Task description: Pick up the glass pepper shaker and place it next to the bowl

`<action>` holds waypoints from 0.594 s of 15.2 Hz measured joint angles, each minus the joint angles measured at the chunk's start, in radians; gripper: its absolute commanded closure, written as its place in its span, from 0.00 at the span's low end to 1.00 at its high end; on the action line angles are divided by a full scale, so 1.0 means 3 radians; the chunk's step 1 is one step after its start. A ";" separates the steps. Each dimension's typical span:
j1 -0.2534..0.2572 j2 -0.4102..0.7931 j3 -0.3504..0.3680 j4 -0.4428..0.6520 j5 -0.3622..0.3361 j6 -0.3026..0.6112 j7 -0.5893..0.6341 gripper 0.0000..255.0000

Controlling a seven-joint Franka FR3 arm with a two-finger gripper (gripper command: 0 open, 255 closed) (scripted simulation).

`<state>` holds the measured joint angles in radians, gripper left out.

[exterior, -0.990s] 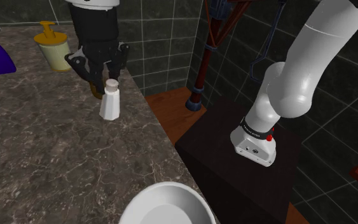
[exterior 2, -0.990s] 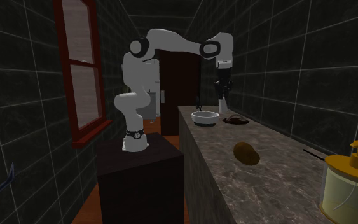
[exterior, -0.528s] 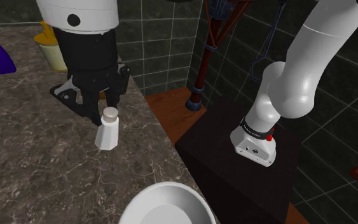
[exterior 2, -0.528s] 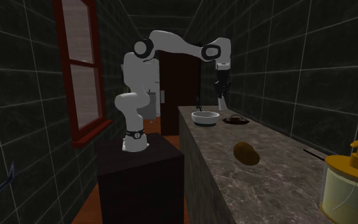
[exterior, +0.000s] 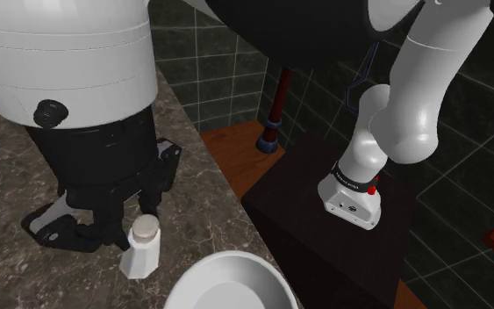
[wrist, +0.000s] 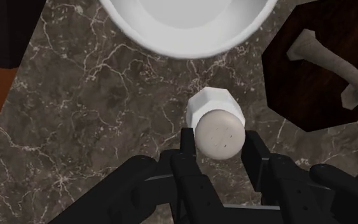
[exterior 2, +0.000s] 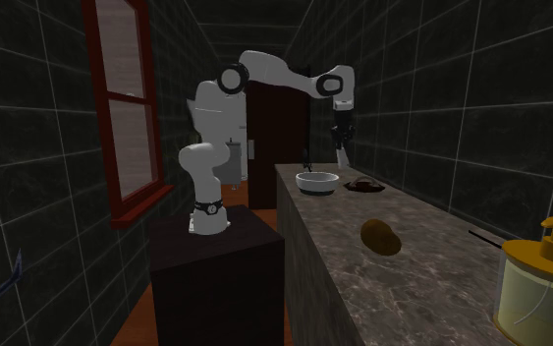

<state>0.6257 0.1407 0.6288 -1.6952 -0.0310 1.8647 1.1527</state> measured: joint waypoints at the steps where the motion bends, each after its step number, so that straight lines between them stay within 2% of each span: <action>1: 0.0053 0.0043 0.0027 0.0046 -0.0034 -0.0010 0.0086 1.00; 4: 0.0233 0.0202 0.0102 0.0227 -0.0158 -0.0060 0.0352 1.00; 9: 0.0646 0.0647 0.0166 0.0694 -0.0473 -0.0166 0.0815 1.00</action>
<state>0.8195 0.3349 0.6785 -1.4870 -0.1729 1.8148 1.3971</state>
